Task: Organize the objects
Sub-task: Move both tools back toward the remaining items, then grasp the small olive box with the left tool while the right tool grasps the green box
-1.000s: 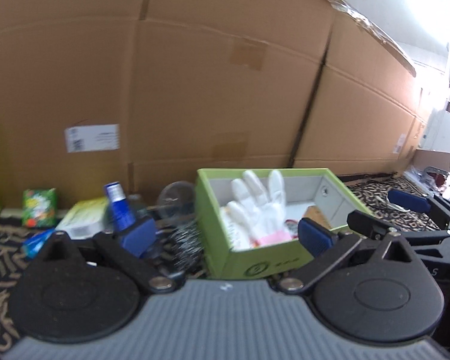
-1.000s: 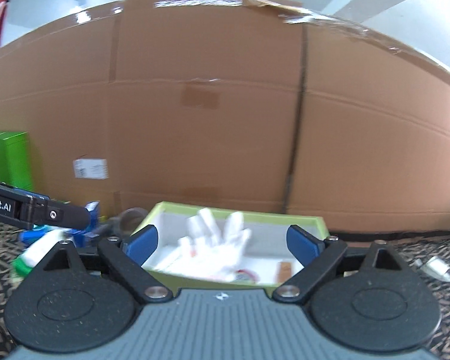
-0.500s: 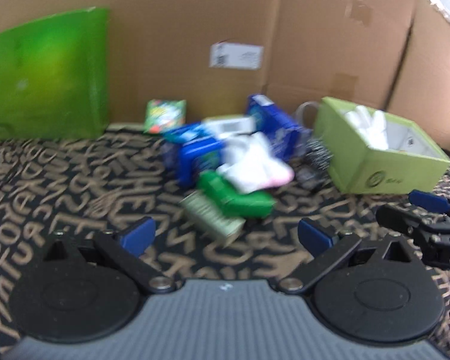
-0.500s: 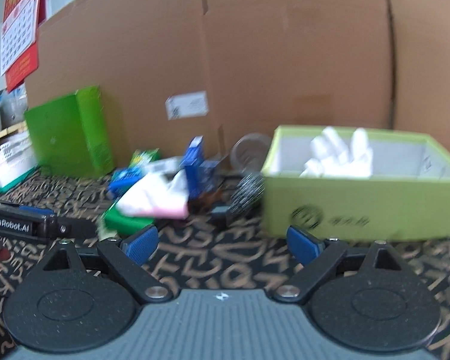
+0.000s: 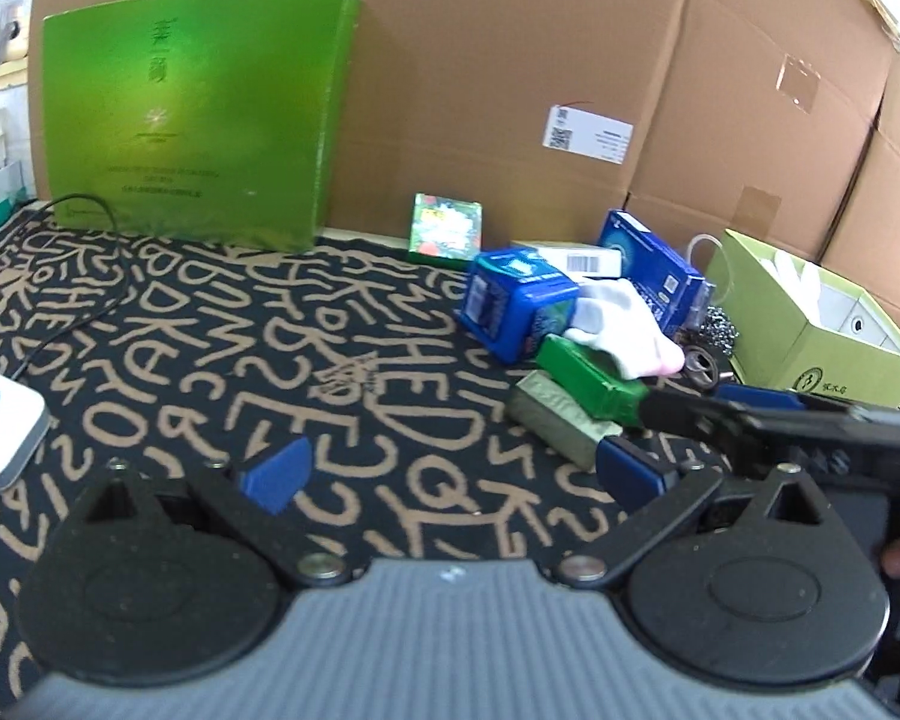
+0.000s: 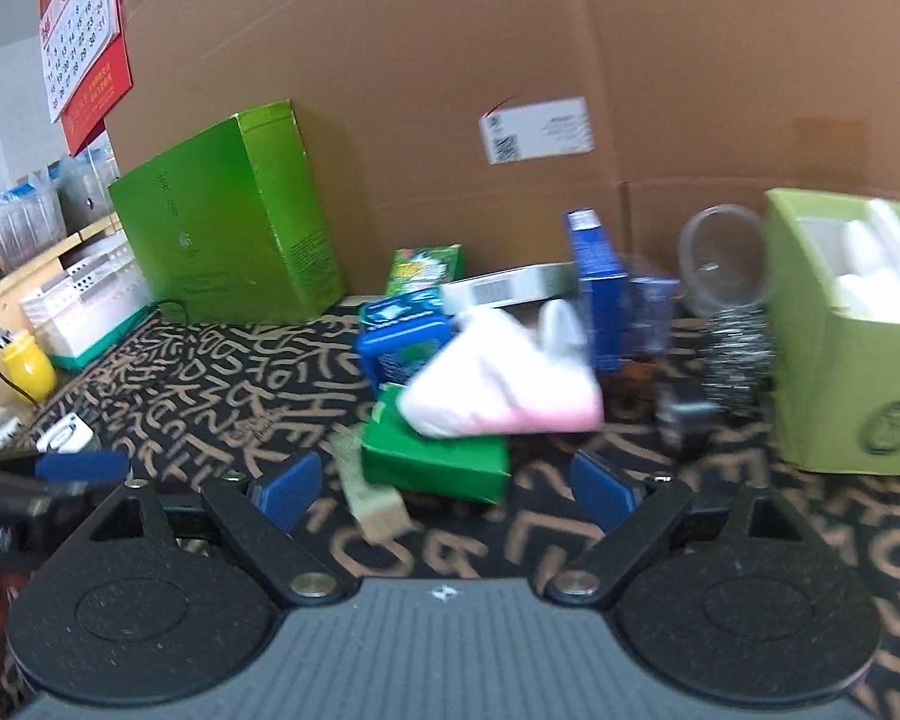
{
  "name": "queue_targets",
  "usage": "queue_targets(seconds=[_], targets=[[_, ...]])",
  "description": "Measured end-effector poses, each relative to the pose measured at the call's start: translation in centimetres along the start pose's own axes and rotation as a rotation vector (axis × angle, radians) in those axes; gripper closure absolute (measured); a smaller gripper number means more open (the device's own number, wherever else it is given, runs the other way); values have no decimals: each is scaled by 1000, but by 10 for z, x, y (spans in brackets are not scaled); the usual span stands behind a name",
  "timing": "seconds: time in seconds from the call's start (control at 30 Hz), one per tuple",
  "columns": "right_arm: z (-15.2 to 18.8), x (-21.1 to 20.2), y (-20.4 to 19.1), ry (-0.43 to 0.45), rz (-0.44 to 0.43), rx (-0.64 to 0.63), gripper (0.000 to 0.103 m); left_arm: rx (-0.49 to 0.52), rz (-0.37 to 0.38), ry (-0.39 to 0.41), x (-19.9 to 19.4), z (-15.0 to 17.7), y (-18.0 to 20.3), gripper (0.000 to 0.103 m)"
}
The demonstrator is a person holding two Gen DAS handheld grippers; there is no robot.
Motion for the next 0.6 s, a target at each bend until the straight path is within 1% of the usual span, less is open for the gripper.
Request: queue_targets(seconds=[0.1, 0.13, 0.2, 0.27, 0.33, 0.4, 0.47, 0.53, 0.6], targets=[[-1, 17, -3, -27, -7, 37, 9, 1, 20, -6, 1, 2, -2, 0], [1, 20, -2, -30, 3, 37, 15, 1, 31, -8, 2, 2, -1, 0], [4, 24, 3, -63, 9, 49, 37, 4, 49, -11, 5, 2, 2, 0], [6, 17, 10, -68, -4, 86, 37, 4, 67, -10, 9, 0, 8, 0], [8, 6, 14, -57, 21, 55, 37, 3, 90, -19, 17, -2, 18, 0], [11, -8, 19, -42, 76, -9, 37, 7, 109, -26, 28, -6, 29, 5], [17, -21, 26, -38, 130, -56, 37, 18, 111, -40, 41, -10, 41, 19], [22, -31, 35, -41, 164, -68, 37, 21, 102, -59, 57, -13, 54, 23], [26, -41, 41, -38, 176, -60, 37, 34, 82, -71, 71, -15, 63, 26]])
Point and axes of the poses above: each gripper's, at about its wrist camera, not at the fingertips, and x roughly the way its jaws point, y to its right, z to its underside, the point moved 8 cm from there along x, roughly the way its jaws point, and after that the axes turned 6 degrees about x, right-handed, at the moved point
